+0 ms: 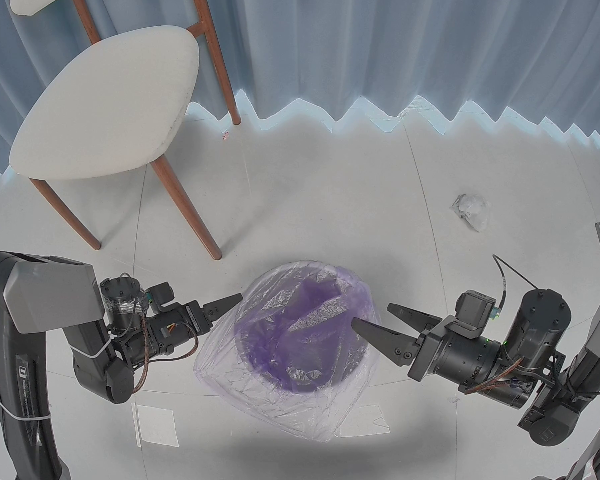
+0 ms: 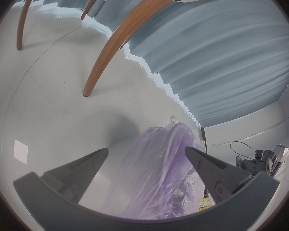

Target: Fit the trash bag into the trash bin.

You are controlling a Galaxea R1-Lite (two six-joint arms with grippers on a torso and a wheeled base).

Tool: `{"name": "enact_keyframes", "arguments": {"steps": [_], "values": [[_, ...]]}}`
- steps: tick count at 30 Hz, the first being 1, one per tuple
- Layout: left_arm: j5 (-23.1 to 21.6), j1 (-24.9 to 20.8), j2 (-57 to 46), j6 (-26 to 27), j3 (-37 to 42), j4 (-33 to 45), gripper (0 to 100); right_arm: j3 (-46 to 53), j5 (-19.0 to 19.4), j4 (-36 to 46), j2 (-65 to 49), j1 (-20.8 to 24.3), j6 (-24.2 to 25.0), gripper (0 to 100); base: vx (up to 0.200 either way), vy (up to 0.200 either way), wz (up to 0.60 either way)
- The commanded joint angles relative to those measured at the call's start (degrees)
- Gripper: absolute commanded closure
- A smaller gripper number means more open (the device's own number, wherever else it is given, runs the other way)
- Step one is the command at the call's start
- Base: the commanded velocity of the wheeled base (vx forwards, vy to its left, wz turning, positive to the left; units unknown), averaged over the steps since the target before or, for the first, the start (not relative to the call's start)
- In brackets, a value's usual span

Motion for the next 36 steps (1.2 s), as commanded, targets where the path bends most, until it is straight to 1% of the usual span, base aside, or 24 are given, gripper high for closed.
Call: {"name": "enact_keyframes", "arguments": {"steps": [1, 9, 10, 32, 36], "values": [[-0.01, -0.18, 1.56, 0.09, -0.22, -0.02, 0, 0.05, 0.01, -0.93, 0.09, 0.13, 0.05, 0, 0.000, 0.000, 0.00], [-0.01, -0.36, 1.82, 0.00, 0.05, -0.02, 0, 0.05, 0.01, -0.93, 0.09, 0.22, 0.05, 0, 0.000, 0.000, 0.00], [-0.01, -0.36, 1.82, 0.00, 0.05, -0.02, 100, 0.05, 0.01, -0.93, 0.09, 0.22, 0.05, 0, 0.000, 0.000, 0.00], [0.52, -0.71, 1.12, 0.44, -0.13, -0.02, 100, 0.14, 0.10, -0.93, 0.44, 0.22, -0.13, 0, 0.000, 0.000, 0.00], [0.35, -0.01, 0.94, 0.53, -0.13, -0.10, 100, 0.14, 0.10, -0.93, 0.44, 0.22, -0.13, 0, 0.000, 0.000, 0.00]]}}
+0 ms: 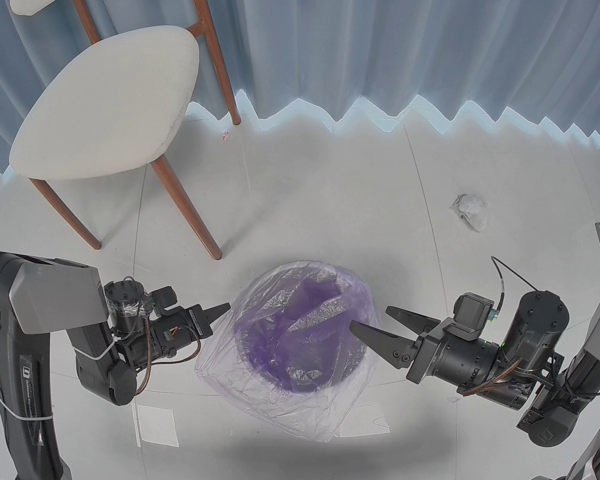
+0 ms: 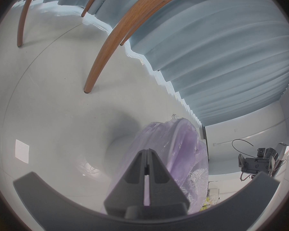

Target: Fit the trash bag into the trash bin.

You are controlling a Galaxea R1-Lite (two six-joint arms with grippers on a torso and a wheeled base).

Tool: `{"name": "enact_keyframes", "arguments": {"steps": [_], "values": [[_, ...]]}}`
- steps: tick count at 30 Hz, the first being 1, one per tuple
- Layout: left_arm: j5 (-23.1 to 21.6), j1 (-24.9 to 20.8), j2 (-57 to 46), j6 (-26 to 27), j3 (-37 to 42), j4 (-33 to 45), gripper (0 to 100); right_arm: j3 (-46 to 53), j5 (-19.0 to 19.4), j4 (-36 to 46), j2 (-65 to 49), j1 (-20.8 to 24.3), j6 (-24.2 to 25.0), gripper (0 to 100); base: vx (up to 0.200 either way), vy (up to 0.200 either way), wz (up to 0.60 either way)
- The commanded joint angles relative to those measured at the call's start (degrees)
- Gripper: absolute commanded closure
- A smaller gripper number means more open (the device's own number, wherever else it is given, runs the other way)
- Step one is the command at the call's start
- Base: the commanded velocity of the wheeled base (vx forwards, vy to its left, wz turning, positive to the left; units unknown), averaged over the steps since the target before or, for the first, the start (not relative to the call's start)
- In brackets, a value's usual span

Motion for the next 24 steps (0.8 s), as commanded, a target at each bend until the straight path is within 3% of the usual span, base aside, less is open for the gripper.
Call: {"name": "enact_keyframes", "arguments": {"steps": [1, 9, 10, 24], "values": [[-0.29, 1.22, -0.57, 0.28, 0.06, -0.03, 100, 0.01, 0.04, -0.93, 0.05, 0.00, -0.02, 0, 0.000, 0.000, 0.00], [-2.58, 2.98, -1.09, 9.95, 2.43, 0.06, 100, 0.01, 0.04, -0.93, 0.23, 0.00, -0.11, 0, 0.000, 0.000, 0.00], [-3.28, 2.80, -1.18, 10.21, 3.13, 0.06, 0, 0.01, 0.04, -0.93, 0.49, 0.00, -0.11, 0, 0.000, 0.000, 0.00], [-4.07, 2.28, -0.21, 7.22, 1.81, 0.06, 0, 0.09, 0.04, -0.93, 1.10, 0.44, -0.72, 0, 0.000, 0.000, 0.00]]}}
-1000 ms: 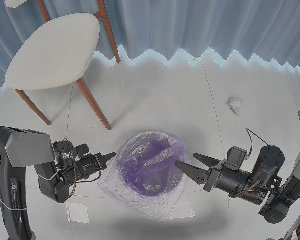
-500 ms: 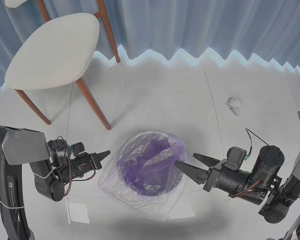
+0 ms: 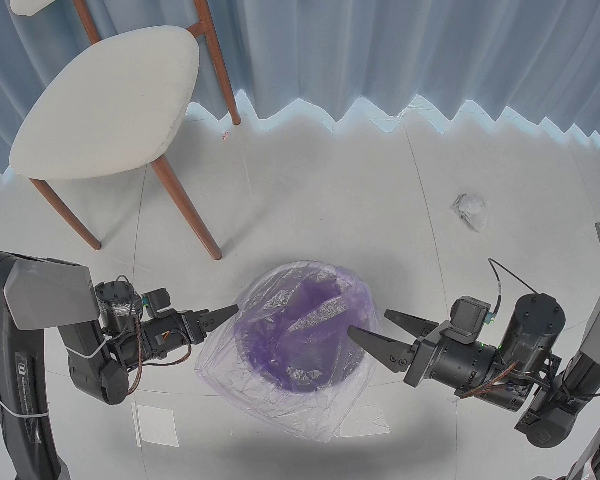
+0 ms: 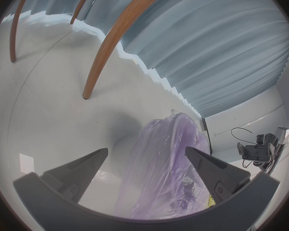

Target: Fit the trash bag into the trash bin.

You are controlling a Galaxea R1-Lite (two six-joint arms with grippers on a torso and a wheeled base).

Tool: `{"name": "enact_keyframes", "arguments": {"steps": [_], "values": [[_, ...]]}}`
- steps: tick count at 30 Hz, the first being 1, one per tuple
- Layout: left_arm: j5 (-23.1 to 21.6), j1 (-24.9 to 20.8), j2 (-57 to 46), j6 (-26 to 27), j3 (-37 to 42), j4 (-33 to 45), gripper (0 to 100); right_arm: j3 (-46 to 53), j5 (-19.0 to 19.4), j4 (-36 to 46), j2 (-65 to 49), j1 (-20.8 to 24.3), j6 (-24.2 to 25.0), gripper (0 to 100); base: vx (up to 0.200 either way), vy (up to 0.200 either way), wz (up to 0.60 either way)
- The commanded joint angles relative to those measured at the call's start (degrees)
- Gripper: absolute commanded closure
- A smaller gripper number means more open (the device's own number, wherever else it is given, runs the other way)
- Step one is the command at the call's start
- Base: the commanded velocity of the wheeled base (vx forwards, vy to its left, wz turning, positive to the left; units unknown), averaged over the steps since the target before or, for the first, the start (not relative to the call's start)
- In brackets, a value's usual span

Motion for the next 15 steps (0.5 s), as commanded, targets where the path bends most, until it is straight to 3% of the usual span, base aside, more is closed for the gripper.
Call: {"name": "enact_keyframes", "arguments": {"steps": [1, 9, 10, 15], "values": [[0.01, -0.22, 0.88, -0.08, -0.01, -0.03, 0, 0.05, 0.02, -0.93, 0.51, 0.30, 0.01, 0, 0.000, 0.000, 0.00], [-0.08, -0.22, 2.20, 0.19, 0.35, -0.03, 0, -0.04, 0.02, -0.93, 0.78, 0.30, -0.08, 0, 0.000, 0.000, 0.00], [-0.08, -0.22, 2.38, 0.19, 0.35, -0.03, 100, -0.04, 0.02, -0.93, 0.78, 0.38, -0.08, 0, 0.000, 0.000, 0.00], [-0.17, -0.22, 2.29, -0.25, -0.01, -0.03, 100, -0.04, 0.02, -0.93, 0.78, 0.30, -0.08, 0, 0.000, 0.000, 0.00]]}}
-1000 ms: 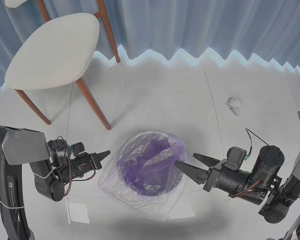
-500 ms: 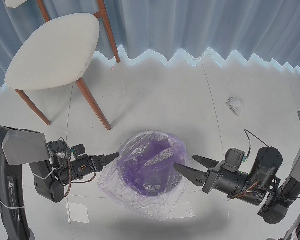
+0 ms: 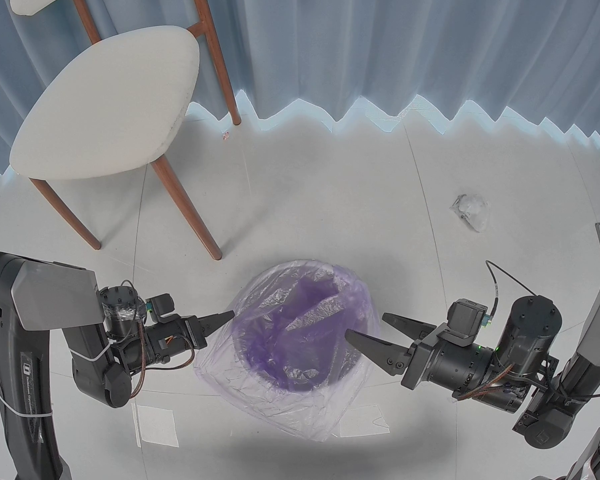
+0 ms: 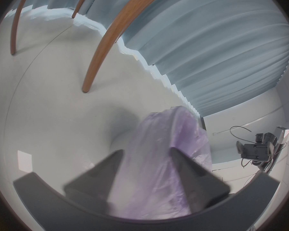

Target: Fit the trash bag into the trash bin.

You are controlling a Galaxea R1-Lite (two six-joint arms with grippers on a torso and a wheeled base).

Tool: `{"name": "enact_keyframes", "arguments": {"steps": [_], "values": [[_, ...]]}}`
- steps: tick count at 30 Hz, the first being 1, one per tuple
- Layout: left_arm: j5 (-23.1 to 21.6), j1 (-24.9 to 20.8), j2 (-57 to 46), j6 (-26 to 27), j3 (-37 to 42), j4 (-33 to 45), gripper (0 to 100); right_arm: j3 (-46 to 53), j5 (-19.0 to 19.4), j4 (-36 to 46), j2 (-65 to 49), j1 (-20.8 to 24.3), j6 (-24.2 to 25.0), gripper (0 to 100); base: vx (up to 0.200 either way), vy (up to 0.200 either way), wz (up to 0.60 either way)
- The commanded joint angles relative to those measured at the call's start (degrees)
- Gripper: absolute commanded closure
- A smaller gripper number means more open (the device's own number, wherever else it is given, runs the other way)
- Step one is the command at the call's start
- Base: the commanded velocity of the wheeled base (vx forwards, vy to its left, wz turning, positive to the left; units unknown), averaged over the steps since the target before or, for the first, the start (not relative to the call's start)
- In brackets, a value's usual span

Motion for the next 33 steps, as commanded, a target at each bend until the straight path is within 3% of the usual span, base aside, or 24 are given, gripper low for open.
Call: {"name": "enact_keyframes", "arguments": {"steps": [1, 16, 27, 33], "values": [[0.26, 0.00, 0.36, 0.03, -0.09, 0.31, 100, -0.02, 0.04, -0.93, 0.10, 0.00, 0.01, 0, 0.000, 0.000, 0.00], [0.88, -1.50, -0.60, 0.47, 0.26, 0.22, 100, -0.02, 0.04, -0.93, 0.10, 0.09, 0.01, 0, 0.000, 0.000, 0.00], [1.14, -2.29, -7.99, 0.65, 2.46, 0.31, 100, 0.07, 0.04, -0.93, 0.27, 0.18, 0.01, 0, 0.000, 0.000, 0.00], [4.83, -4.49, -8.51, 4.51, 3.25, 0.31, 100, 0.07, 0.04, -0.93, 0.27, 0.18, -0.08, 0, 0.000, 0.000, 0.00]]}}
